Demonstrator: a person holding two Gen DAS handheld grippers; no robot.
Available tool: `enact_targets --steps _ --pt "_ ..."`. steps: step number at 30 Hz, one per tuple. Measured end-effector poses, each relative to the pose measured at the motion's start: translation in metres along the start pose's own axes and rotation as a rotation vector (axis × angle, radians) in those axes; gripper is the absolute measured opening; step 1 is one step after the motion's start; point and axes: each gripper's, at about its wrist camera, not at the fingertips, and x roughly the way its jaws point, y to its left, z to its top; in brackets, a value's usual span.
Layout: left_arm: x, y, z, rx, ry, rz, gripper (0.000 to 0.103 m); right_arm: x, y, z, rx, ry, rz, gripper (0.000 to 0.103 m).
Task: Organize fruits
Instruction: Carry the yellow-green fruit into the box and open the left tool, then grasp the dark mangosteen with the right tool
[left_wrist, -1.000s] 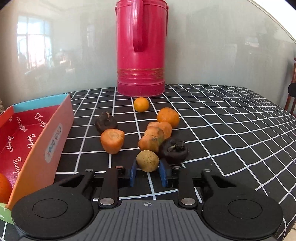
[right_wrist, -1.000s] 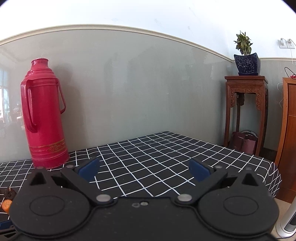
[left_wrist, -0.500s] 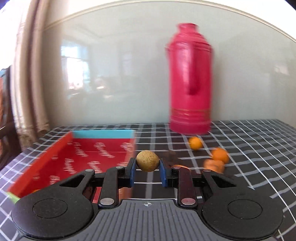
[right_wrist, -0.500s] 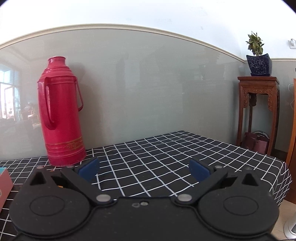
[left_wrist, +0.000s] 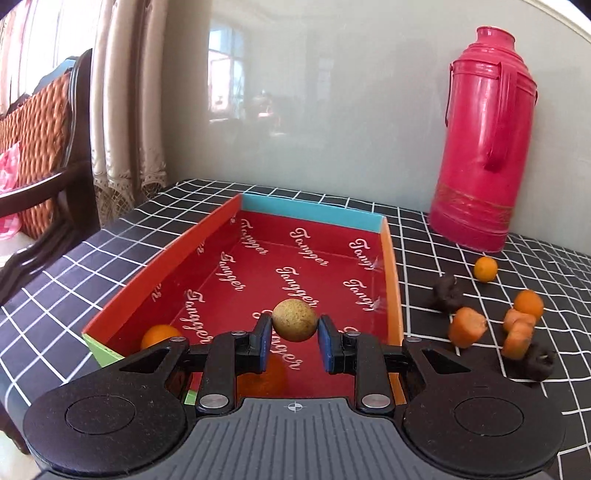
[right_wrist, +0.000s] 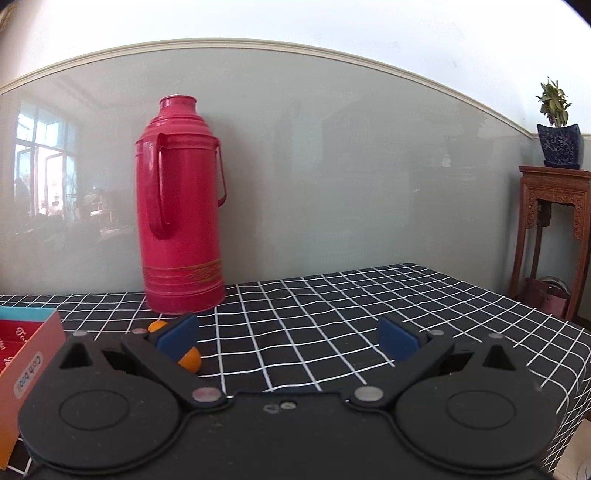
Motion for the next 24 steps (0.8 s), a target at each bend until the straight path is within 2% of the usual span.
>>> enact_targets --steps 2,4,5,6,10,12,13,20,21,22,24 --pt "-0.003 0.002 -0.002 -0.006 0.003 -0.004 0.029 0.002 0.002 -0.001 -0.002 0.016 0.014 0.097" --pt "-0.005 0.005 -0.001 -0.022 0.000 -0.011 0.048 0.005 0.004 -0.002 -0.001 0.033 0.028 0.097" --pt "-0.007 0.007 0.000 -0.033 -0.003 -0.003 0.075 0.007 0.006 -0.003 -0.001 0.041 0.034 0.097" --pt "-0.011 0.009 -0.001 -0.042 -0.014 0.014 0.088 0.007 0.007 -0.004 -0.001 0.047 0.039 0.097" --pt "-0.024 0.018 0.003 -0.057 -0.076 0.035 0.090 0.012 0.012 -0.006 -0.007 0.074 0.078 0.097" --pt "-0.030 0.025 0.004 -0.073 -0.102 0.050 0.099 0.015 0.016 -0.008 -0.016 0.102 0.112 0.097" --pt "-0.032 0.028 0.004 -0.077 -0.117 0.066 0.100 0.017 0.020 -0.010 -0.023 0.116 0.127 0.097" --pt "-0.041 0.047 0.009 -0.091 -0.170 0.110 0.101 0.027 0.043 -0.019 -0.109 0.184 0.230 0.092" --pt "-0.043 0.049 0.009 -0.094 -0.177 0.115 0.101 0.029 0.046 -0.020 -0.114 0.197 0.244 0.087" --pt "-0.044 0.051 0.009 -0.098 -0.184 0.119 0.101 0.032 0.047 -0.021 -0.115 0.214 0.260 0.075" --pt "-0.046 0.056 0.010 -0.103 -0.193 0.126 0.101 0.039 0.050 -0.024 -0.105 0.259 0.287 0.065"
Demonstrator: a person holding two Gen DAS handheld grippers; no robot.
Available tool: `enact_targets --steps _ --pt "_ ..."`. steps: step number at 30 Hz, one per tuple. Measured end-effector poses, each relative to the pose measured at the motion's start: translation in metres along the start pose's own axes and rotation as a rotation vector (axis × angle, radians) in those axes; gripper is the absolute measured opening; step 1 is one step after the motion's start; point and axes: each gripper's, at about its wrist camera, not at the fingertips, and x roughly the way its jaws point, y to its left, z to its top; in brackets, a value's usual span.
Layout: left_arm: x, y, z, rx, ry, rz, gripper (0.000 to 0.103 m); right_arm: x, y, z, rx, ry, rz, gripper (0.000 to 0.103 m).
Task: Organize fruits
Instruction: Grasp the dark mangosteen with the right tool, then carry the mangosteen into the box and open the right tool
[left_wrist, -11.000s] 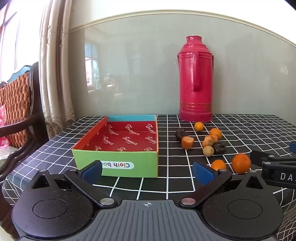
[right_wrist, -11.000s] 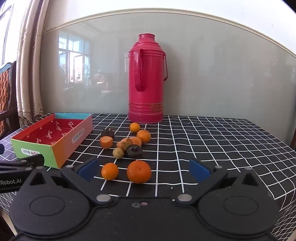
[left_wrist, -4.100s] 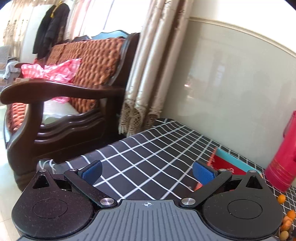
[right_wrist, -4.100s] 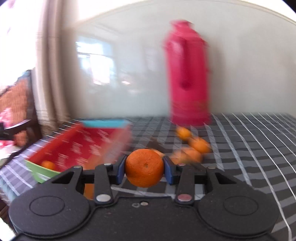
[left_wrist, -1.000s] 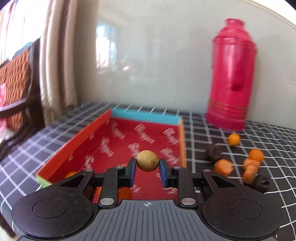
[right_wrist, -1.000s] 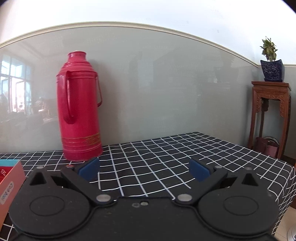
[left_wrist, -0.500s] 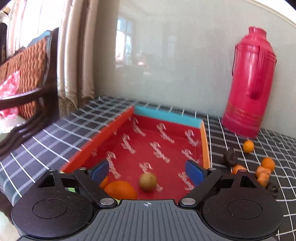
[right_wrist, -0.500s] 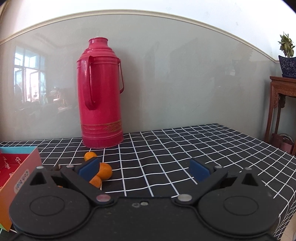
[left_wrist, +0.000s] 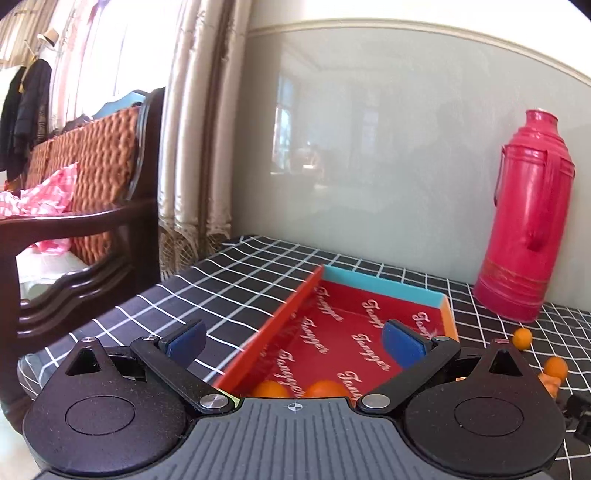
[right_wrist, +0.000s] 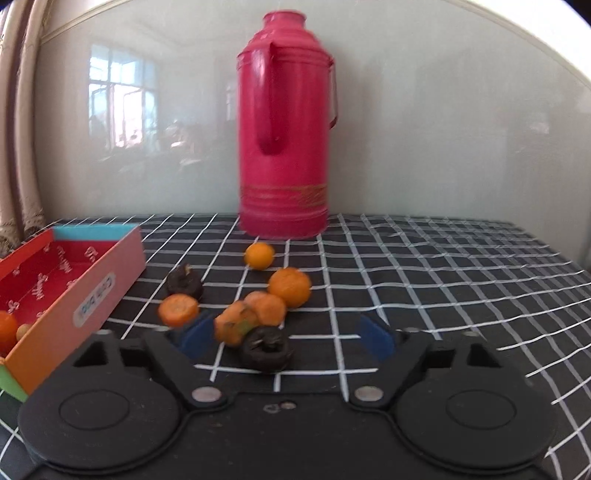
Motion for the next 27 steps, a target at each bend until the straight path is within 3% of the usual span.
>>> enact_targets --steps 5,8,13,15,22,27 --pt "0.000 0.012 0.003 -0.012 -0.007 0.018 0.103 0.016 -0.003 -0.002 0.039 0.061 -0.004 0.061" --pt "0.001 0.019 0.004 -0.024 -0.002 0.024 0.103 0.025 -0.005 -0.002 0.061 0.093 0.022 0.041" --pt "0.003 0.028 0.004 -0.040 0.002 0.037 0.103 0.032 -0.003 -0.002 0.069 0.106 0.028 0.040" --pt "0.003 0.032 0.004 -0.046 0.006 0.041 0.103 0.035 -0.001 -0.001 0.054 0.127 0.036 0.032" --pt "0.005 0.038 0.004 -0.054 0.010 0.058 0.103 0.032 -0.002 -0.001 0.061 0.102 0.041 0.031" --pt "0.005 0.044 0.004 -0.078 0.013 0.077 0.103 0.016 0.000 0.004 0.070 0.020 0.073 0.031"
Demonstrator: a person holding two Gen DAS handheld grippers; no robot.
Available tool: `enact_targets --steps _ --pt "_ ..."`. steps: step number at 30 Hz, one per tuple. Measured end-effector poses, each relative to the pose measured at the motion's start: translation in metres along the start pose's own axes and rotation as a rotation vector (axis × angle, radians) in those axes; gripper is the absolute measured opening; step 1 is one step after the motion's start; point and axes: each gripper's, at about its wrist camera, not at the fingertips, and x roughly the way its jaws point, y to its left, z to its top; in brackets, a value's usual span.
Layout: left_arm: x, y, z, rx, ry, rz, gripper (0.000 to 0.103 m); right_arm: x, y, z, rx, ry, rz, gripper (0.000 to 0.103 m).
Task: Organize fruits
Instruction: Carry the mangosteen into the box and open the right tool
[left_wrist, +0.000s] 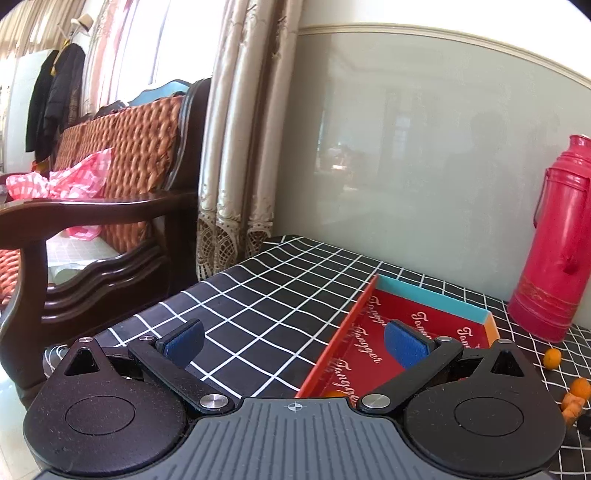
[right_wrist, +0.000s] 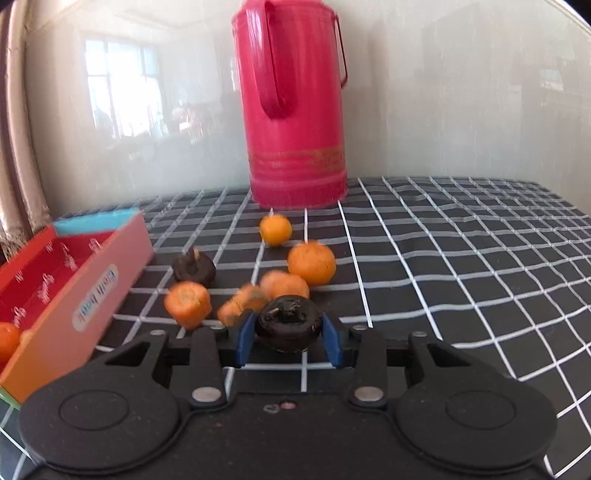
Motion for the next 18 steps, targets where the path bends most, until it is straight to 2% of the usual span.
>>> enact_targets --steps 4,8,13,18 --pt "0.001 0.008 0.001 -0.017 -0.003 0.032 0.103 -0.017 0.017 0.002 -0.054 -0.080 0.081 0.031" --pt "0.002 0.017 0.001 -0.031 0.004 0.052 0.103 -0.032 0.041 0.001 -0.125 -0.124 0.192 0.031" --pt "0.002 0.025 0.002 -0.032 0.000 0.076 0.103 -0.044 0.072 -0.004 -0.202 -0.134 0.325 0.031" --pt "0.003 0.033 0.001 -0.031 0.004 0.090 0.103 -0.048 0.108 -0.011 -0.263 -0.102 0.416 0.031"
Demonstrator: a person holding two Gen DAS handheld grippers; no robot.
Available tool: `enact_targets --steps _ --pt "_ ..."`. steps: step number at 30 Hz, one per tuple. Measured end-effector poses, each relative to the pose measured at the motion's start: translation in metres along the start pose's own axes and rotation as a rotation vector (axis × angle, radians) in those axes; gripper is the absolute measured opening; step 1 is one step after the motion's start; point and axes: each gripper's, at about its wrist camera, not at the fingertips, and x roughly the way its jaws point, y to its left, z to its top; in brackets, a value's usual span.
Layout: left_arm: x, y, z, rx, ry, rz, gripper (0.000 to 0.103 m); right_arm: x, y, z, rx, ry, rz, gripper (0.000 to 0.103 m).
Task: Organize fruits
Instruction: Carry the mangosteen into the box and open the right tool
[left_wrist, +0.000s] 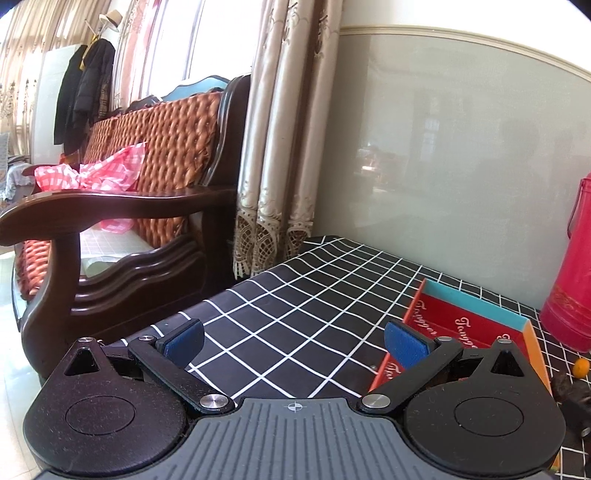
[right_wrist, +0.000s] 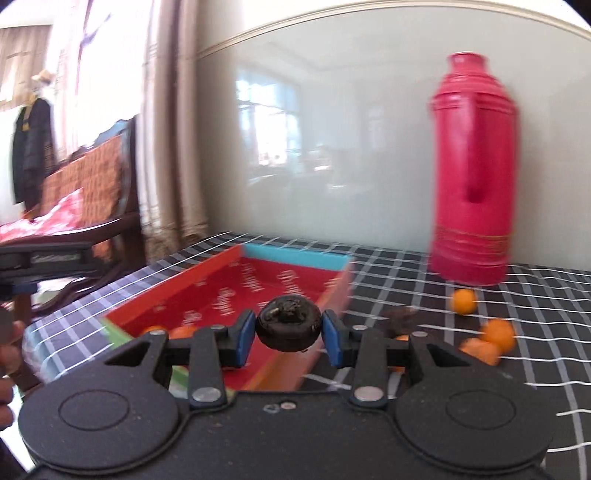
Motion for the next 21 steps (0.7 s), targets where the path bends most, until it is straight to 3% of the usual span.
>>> enact_targets --steps 6,13,14,16,17,21 --pt "0.000 0.008 0.000 0.009 -0.010 0.017 0.103 0.013 0.019 -0.004 -0.050 0.054 0.048 0.032" --pt "0.002 0.015 0.002 -0.015 0.000 0.022 0.103 0.008 0.018 -0.004 -0.043 0.031 0.031 0.041" --pt "0.002 0.014 0.002 -0.014 -0.001 0.021 0.103 0.006 0.016 -0.002 -0.037 0.017 0.015 0.045" --pt "0.002 0.012 0.001 -0.008 -0.003 0.016 0.103 0.001 0.009 0.000 -0.010 -0.027 -0.025 0.076" --pt "0.001 0.011 0.001 -0.004 -0.005 0.013 0.103 -0.003 0.005 0.001 0.003 -0.052 -0.047 0.080" --pt "-0.001 0.004 0.000 0.014 -0.010 0.001 0.103 -0.012 -0.012 0.005 0.036 -0.097 -0.127 0.080"
